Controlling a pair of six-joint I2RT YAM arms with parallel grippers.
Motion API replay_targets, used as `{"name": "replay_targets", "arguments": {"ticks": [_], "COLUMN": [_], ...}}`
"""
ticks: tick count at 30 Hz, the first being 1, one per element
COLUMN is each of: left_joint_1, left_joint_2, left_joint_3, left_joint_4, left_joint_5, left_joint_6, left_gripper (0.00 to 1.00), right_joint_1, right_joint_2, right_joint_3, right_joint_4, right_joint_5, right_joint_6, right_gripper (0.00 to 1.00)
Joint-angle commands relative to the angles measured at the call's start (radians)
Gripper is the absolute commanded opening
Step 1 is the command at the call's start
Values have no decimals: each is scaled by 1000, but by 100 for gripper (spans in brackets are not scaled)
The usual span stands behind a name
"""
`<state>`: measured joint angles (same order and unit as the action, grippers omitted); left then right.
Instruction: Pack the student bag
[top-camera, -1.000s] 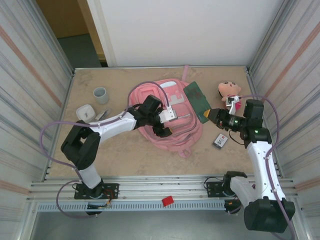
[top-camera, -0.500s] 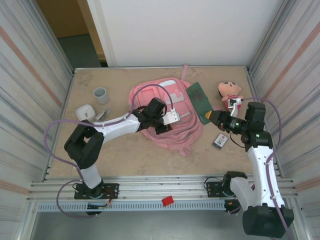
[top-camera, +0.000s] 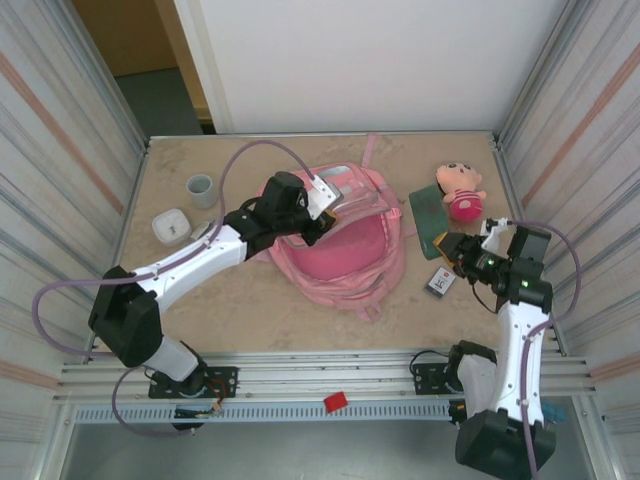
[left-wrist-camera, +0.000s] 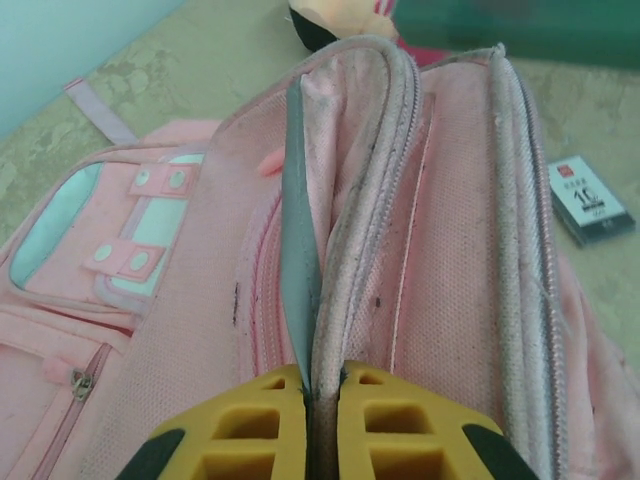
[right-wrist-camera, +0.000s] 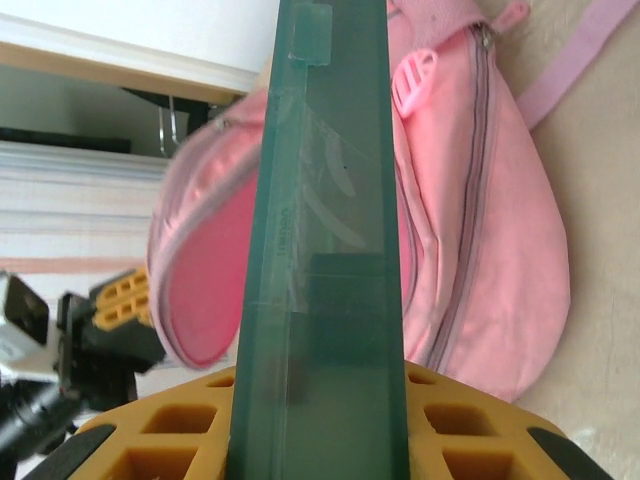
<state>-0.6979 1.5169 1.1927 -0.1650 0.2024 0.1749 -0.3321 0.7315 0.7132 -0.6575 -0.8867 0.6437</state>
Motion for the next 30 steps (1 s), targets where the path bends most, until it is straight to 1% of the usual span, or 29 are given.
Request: {"name": "replay_targets", "arguments": {"ticks": [1, 3, 6, 9, 13, 17, 21, 24, 27, 30], "left_joint_1": [24, 24, 26, 31, 38, 43, 50, 57, 68, 82], "left_joint_2": [-3, 4, 11, 14, 13, 4, -12, -24, -38, -56], "left_joint_3": [79, 88, 95, 102, 102, 106, 108, 109, 106, 95], "left_joint_4": [90, 100, 116, 124, 149, 165, 184, 200, 214, 246], "left_joint_5": [33, 45, 58, 70, 90, 126, 165, 193, 211, 229], "left_joint_6": [-95, -101, -114, -130, -144, -147, -165, -180, -193, -212], "left_gripper": [0, 0, 0, 0, 0, 0, 0, 0, 0, 0], "right_joint_1": [51, 122, 271, 426, 584, 717, 817, 878, 926, 953], "right_joint_2": [-82, -96, -100, -82, -15, 140, 363, 501, 615, 741], "right_joint_3": [-24, -45, -76, -127, -195, -202, -179, -137, -86, -65], "right_joint_4": [-76, -69, 4, 160, 401, 628, 884, 1045, 1130, 1292], "right_joint_5": [-60, -63, 3, 79, 180, 257, 295, 348, 402, 428], "right_joint_6": [-2, 32, 106, 223, 342, 395, 451, 480, 511, 601], "right_gripper": [21, 21, 21, 21, 21, 20, 17, 17, 16, 15]}}
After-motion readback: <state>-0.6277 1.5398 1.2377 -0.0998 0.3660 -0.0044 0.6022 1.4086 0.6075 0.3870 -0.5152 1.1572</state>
